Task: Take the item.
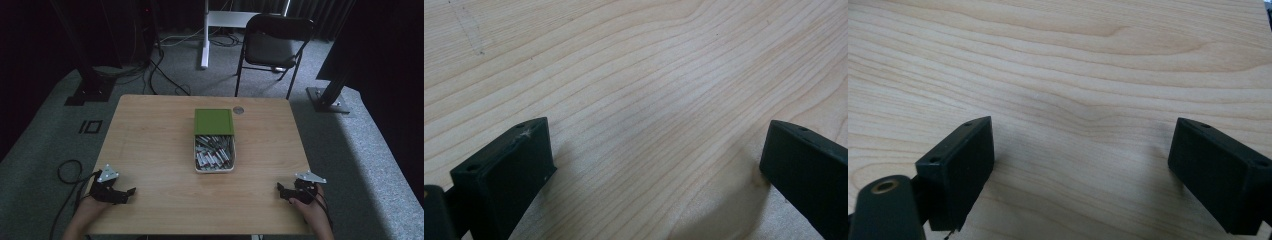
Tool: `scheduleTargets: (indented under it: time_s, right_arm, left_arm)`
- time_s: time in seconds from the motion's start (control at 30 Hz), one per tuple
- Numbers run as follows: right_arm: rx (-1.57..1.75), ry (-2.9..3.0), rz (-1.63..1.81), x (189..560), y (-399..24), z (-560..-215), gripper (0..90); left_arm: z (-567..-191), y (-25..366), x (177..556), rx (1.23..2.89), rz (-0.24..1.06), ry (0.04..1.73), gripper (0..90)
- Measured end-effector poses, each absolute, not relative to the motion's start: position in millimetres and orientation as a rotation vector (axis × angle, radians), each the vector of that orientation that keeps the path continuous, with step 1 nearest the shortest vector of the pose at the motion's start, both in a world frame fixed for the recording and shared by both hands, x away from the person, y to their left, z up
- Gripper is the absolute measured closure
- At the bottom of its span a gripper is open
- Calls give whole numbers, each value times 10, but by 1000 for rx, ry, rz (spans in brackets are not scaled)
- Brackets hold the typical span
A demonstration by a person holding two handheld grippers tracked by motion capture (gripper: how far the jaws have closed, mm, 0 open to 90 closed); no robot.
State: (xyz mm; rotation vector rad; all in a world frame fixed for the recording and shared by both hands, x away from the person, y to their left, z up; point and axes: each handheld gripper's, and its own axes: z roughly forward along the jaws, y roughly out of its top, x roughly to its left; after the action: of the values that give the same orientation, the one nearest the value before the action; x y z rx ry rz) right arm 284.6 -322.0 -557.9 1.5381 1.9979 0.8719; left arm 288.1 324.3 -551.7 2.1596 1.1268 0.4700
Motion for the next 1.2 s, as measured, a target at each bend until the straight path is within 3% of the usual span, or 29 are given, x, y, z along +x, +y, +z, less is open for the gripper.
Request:
scheduleTargets:
  time_s: [1.2]
  right_arm:
    - [1553, 1948, 910, 2969, -3032, -5439, 144]
  left_arm:
    - [-5518, 3242, 2881, 2159, 471, 1127, 14]
